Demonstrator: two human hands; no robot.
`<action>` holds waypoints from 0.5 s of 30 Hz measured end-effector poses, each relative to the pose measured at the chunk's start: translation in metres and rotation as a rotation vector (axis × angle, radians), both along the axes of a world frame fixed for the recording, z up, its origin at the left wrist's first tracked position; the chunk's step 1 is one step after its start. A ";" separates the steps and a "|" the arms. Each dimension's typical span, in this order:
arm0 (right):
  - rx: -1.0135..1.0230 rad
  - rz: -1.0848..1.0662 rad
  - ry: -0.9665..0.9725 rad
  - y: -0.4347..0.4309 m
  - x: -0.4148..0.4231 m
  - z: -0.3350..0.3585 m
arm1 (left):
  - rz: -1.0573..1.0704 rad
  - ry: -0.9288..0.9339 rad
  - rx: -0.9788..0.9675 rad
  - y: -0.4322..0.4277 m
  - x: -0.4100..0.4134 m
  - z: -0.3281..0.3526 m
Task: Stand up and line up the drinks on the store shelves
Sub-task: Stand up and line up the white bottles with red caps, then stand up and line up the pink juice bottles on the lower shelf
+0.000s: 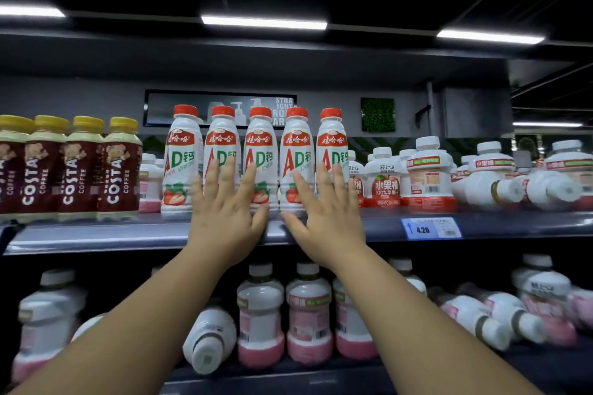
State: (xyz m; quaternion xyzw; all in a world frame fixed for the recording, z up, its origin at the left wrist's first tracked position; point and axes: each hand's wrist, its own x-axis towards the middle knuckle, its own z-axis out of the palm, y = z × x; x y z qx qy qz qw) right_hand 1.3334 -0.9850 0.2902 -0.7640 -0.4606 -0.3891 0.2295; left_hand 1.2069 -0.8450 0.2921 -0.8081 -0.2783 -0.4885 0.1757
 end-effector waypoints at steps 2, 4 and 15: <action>0.020 0.055 0.078 -0.009 -0.005 -0.008 | -0.011 0.037 0.007 -0.002 -0.007 -0.010; 0.060 0.129 0.149 -0.016 -0.012 -0.022 | -0.042 0.073 0.024 -0.006 -0.016 -0.022; 0.327 0.578 0.206 -0.015 -0.065 -0.106 | -0.085 0.206 -0.016 -0.021 -0.092 -0.104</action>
